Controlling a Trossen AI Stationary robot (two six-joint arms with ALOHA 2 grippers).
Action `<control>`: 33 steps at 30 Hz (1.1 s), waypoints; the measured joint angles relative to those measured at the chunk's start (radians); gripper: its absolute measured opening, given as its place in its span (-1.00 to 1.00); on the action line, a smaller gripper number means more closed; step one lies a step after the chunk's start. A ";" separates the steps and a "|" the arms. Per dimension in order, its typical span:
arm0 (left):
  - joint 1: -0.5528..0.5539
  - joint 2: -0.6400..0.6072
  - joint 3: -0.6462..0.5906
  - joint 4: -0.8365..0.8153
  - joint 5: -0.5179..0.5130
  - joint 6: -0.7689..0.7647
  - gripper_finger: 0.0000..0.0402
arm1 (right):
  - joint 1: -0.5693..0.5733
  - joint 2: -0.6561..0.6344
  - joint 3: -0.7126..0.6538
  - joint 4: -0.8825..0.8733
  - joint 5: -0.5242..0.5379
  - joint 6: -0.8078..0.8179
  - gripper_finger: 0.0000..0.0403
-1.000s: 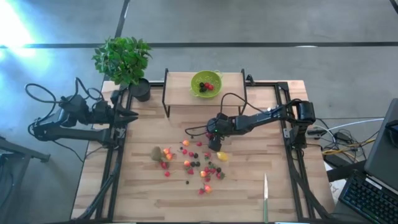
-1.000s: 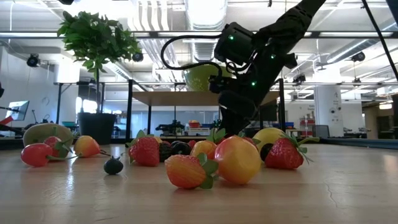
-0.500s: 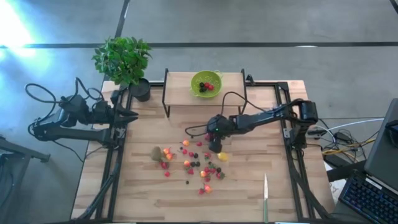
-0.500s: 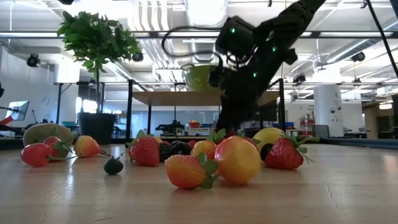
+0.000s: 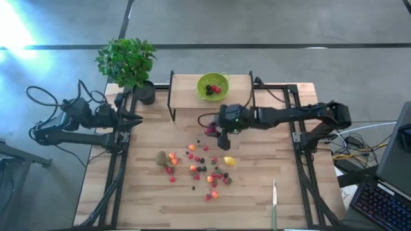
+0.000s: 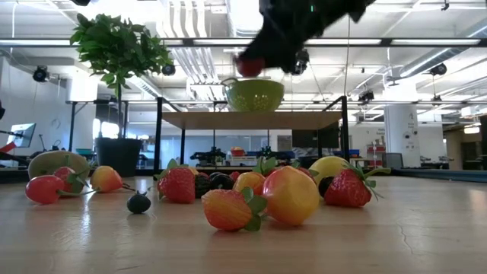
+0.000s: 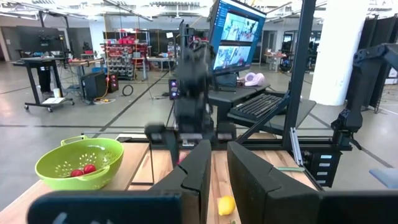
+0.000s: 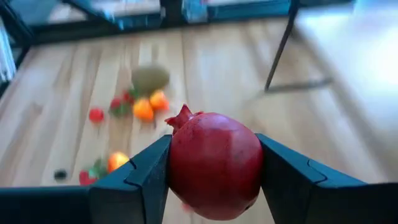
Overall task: Pick & Place Fruit
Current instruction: Put the red pomegranate into the green strainer bowl on the shelf
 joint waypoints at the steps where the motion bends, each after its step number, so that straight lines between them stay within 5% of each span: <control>1: 0.000 0.000 0.000 0.000 0.000 0.000 -0.69 | -0.006 -0.009 0.022 -0.016 0.001 -0.015 -0.01; 13: 0.000 0.000 0.000 0.000 0.000 0.000 -0.69 | -0.146 -0.010 0.245 -0.155 0.108 -0.109 0.00; 33: 0.001 0.000 0.000 0.000 0.000 0.000 -0.69 | -0.361 0.012 0.202 -0.229 0.111 -0.080 0.00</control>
